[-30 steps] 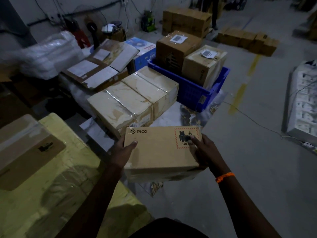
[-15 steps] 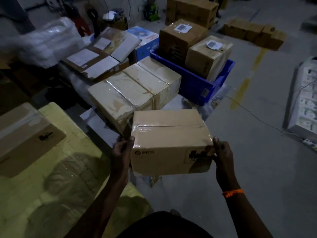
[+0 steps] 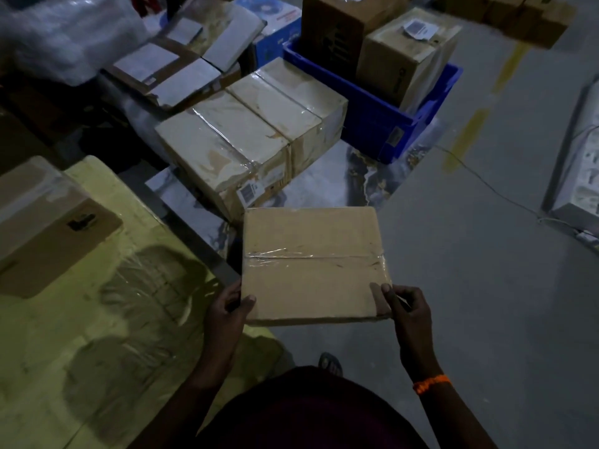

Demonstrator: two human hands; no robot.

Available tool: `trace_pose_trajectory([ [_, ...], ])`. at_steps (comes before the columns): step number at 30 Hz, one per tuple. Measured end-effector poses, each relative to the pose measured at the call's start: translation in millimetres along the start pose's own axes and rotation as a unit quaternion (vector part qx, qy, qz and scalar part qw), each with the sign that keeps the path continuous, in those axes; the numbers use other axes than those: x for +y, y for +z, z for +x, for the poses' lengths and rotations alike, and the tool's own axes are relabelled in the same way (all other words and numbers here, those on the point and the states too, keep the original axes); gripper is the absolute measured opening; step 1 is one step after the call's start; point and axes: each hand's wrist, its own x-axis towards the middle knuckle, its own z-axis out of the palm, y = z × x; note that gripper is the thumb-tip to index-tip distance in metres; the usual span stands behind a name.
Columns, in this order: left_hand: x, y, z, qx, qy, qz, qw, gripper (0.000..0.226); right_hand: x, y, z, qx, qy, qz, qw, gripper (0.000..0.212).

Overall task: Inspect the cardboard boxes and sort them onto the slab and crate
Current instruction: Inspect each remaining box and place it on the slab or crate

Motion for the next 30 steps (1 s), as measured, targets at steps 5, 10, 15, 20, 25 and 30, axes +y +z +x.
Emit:
trace_pose_trajectory([
  [5, -5, -5, 1, 0.007, 0.011, 0.017, 1.000, 0.034, 6, -1, 0, 0.006, 0.004, -0.007, 1.000, 0.028],
  [10, -1, -4, 12, 0.011, -0.008, 0.007, 1.000, 0.022, 6, 0, 14, 0.010, 0.005, -0.006, 1.000, 0.023],
  [15, 17, 1, 32, 0.031, -0.027, 0.025, 0.999, 0.028, -6, 10, 41, 0.026, -0.008, -0.028, 0.999, 0.040],
  [20, 49, 13, 57, 0.015, 0.017, 0.093, 0.995, 0.040, -28, 31, 79, -0.035, -0.024, -0.103, 0.994, 0.051],
  [25, 82, 29, 79, -0.058, 0.002, 0.112, 0.992, 0.033, -59, 54, 100, -0.108, -0.044, -0.133, 0.984, 0.049],
  [30, 99, 36, 83, -0.014, -0.038, 0.039, 0.998, 0.034, -75, 50, 100, -0.076, -0.065, -0.058, 0.993, 0.057],
])
